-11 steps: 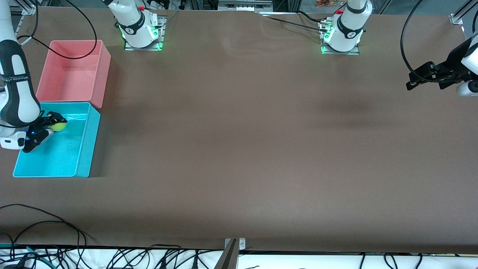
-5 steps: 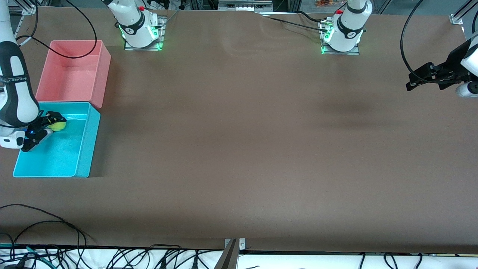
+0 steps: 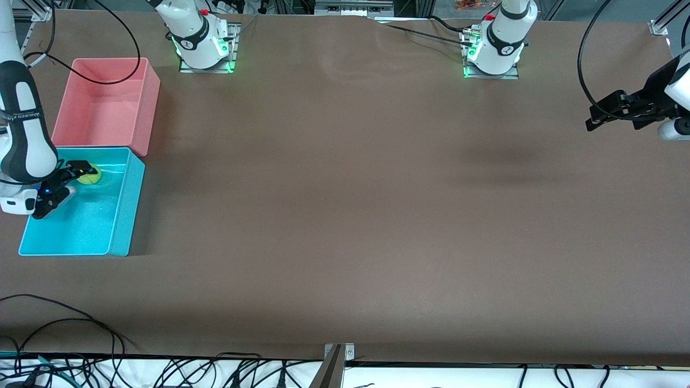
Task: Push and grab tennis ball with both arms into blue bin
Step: 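Move the ball over the cyan bin and open the right gripper, then raise the right gripper out of the cyan bin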
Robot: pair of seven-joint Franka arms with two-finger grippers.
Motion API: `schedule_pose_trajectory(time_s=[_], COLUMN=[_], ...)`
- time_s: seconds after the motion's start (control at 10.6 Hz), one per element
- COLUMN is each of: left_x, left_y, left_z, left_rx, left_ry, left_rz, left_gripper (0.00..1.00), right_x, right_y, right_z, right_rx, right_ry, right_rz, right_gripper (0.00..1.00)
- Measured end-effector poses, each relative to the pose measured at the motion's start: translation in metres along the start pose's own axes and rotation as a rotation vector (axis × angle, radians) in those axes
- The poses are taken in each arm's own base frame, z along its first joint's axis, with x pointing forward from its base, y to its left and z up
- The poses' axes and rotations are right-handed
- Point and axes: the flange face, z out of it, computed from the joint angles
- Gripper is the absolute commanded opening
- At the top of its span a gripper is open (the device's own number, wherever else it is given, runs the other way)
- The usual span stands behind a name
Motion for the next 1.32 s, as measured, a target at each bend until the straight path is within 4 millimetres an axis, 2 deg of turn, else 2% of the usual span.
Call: schedule_pose_trajectory(time_s=[0.19,0.57,0.85,1.13,1.32], left_x=[0.0,0.0,0.0,0.0,0.0], left_y=[0.0,0.0,0.0,0.0,-0.001], left_z=[0.0,0.0,0.0,0.0,0.0], left_rx=[0.0,0.0,0.0,0.0,0.0], left_ry=[0.0,0.0,0.0,0.0,0.0], left_rz=[0.001,0.001,0.0,-0.001,-0.002], left_gripper=[1.0,1.0,1.0,1.0,1.0], right_x=[0.003,0.02,0.061,0.12,0.144], right_y=[0.002,0.003,-0.02,-0.066,-0.084], right_z=[-0.009,-0.042,-0.091,-0.144,-0.167], right_rx=[-0.017,-0.056,-0.066,-0.09,-0.074], right_ry=[0.009,0.032,0.019,0.033,0.113], right_rz=[-0.002,-0.024,-0.002,0.028,0.081], right_gripper=[1.0,1.0,1.0,1.0,1.0])
